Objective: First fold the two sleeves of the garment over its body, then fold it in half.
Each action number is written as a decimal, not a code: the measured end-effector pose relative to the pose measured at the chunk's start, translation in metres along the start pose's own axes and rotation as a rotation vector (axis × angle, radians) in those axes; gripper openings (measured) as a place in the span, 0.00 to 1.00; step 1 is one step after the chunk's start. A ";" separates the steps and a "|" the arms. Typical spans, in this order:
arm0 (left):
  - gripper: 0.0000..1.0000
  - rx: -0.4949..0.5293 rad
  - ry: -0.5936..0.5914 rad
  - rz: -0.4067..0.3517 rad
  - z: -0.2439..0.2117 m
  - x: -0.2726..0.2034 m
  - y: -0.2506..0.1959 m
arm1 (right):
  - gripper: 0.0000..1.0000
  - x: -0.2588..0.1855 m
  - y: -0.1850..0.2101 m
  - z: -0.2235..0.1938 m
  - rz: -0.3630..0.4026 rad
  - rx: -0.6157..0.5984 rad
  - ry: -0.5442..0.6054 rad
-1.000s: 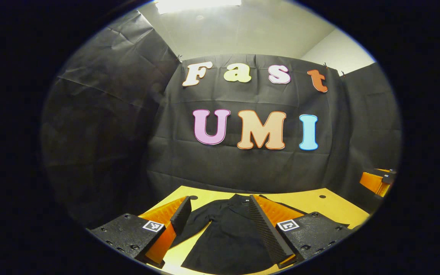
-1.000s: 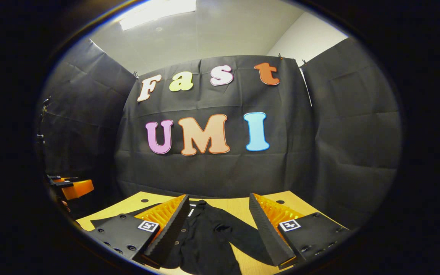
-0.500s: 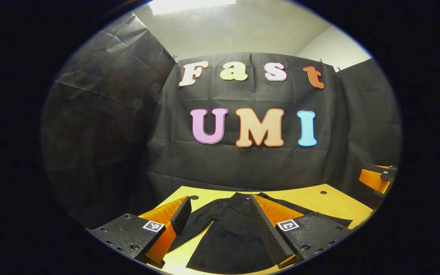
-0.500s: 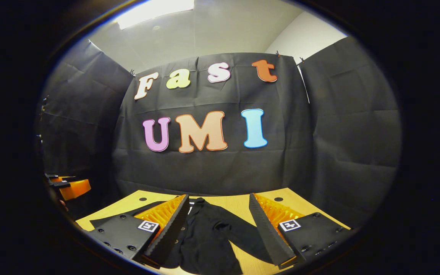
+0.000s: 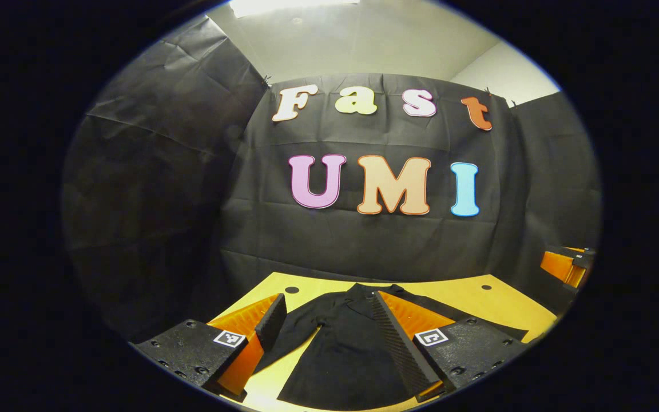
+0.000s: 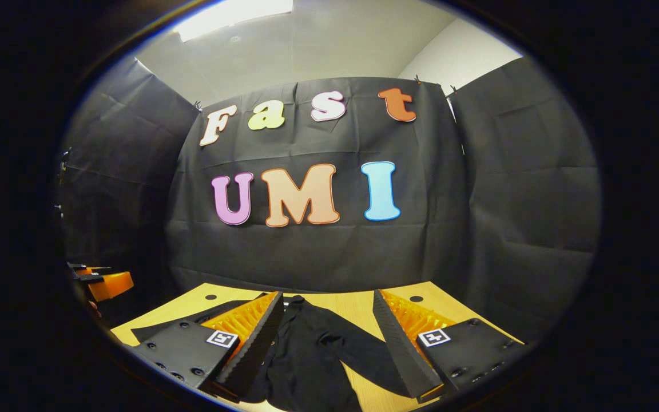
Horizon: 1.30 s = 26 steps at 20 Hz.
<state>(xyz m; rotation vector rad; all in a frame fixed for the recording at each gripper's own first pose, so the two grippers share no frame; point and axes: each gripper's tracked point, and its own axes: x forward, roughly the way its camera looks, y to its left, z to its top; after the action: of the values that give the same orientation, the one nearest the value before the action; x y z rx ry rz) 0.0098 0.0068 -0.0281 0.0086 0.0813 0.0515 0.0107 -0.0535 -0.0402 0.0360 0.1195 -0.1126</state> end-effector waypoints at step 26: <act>0.92 0.064 0.139 0.083 -0.051 -0.010 0.025 | 0.99 0.084 -0.171 -0.230 -0.250 0.093 0.561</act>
<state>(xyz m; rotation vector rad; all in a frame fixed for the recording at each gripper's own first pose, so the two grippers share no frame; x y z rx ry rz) -0.0054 0.0317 -0.0774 0.0726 0.2220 0.1322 0.0469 -0.2225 -0.2838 0.1453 0.6802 -0.3566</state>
